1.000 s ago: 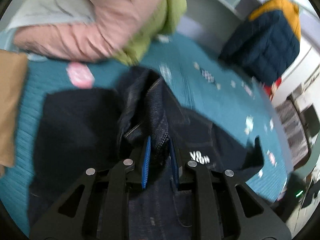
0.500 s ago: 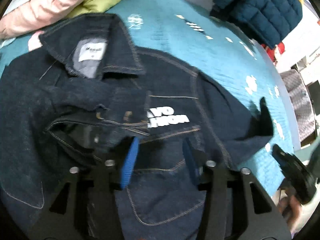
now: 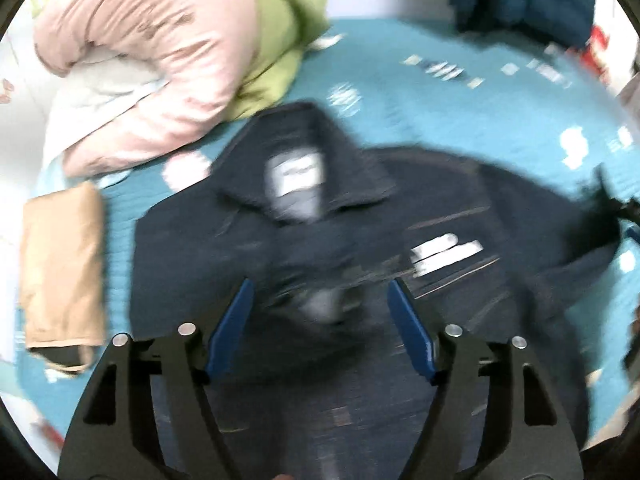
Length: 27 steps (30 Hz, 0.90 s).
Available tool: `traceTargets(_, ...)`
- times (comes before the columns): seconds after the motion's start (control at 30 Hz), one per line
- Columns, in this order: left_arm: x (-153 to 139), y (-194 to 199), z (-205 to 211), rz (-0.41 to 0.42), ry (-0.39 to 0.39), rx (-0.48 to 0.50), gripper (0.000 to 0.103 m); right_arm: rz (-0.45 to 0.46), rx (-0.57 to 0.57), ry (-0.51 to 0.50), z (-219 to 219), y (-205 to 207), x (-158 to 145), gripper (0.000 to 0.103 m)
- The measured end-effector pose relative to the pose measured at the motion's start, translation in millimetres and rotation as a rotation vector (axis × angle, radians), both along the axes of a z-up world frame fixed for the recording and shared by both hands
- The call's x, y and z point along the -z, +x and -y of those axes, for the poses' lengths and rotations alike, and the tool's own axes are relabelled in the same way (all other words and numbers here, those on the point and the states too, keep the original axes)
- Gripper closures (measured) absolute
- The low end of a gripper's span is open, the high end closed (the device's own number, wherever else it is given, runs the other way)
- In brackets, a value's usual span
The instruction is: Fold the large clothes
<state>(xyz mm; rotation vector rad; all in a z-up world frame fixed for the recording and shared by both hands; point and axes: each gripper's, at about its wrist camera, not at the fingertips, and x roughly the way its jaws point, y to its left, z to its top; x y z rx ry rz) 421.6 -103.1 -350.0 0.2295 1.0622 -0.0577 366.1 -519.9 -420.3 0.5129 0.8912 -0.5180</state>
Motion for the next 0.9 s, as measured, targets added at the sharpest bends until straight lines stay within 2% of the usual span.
traceTargets(0.03,2.8,0.7,-9.8,-0.019,-0.005,-0.024,0.032,0.005,0.018,0.041,7.1,-4.0,7.6,0.034)
traceTargets(0.07,4.2,0.8,-18.2,-0.028,-0.026,-0.046,0.032,0.02,0.019,0.096,13.8,-6.0,13.4,0.044)
traceTargets(0.1,5.5,1.1,-30.3,-0.042,-0.06,-0.083,0.032,0.025,0.024,0.127,18.0,-5.7,17.3,0.05)
traceTargets(0.2,7.0,-0.2,-62.2,-0.061,-0.121,-0.169,0.029,0.043,0.011,0.148,22.6,-9.9,15.3,0.063)
traceTargets(0.27,5.3,-1.4,-75.2,-0.059,-0.113,-0.199,0.027,0.078,-0.006,0.171,22.1,-13.6,8.9,0.085)
traceTargets(0.33,3.4,-3.2,-88.9,-0.058,-0.114,-0.219,0.027,0.139,-0.018,0.203,17.8,-19.1,-0.4,0.096)
traceTargets(0.4,0.9,-5.6,-101.1,-0.049,-0.121,-0.229,0.027,0.212,-0.037,0.202,6.9,-24.8,-18.3,0.097)
traceTargets(0.5,-3.8,-11.1,-117.5,-0.04,-0.124,-0.243,0.027,0.357,-0.145,0.171,-24.3,-27.1,-59.8,0.098)
traceTargets(0.57,-6.7,-15.3,-131.4,-0.034,-0.129,-0.262,0.027,0.457,-0.25,0.149,-59.8,-25.7,-92.6,0.098)
traceTargets(0.67,-8.9,-20.6,-156.8,-0.034,-0.139,-0.294,0.027,0.555,-0.396,0.14,-119.9,-19.1,-131.7,0.098)
traceTargets(0.73,-11.6,-25.9,-175.2,-0.032,-0.137,-0.313,0.026,0.59,-0.501,0.17,-162.8,-11.8,-147.0,0.097)
traceTargets(0.8,-14.3,-29.1,-190.1,-0.024,-0.139,-0.327,0.025,0.576,-0.636,0.188,-213.0,0.1,-154.7,0.097)
traceTargets(0.9,-17.6,-36.2,-215.7,-0.012,-0.154,-0.359,0.023,0.478,-0.829,0.157,-297.6,16.8,-143.4,0.095)
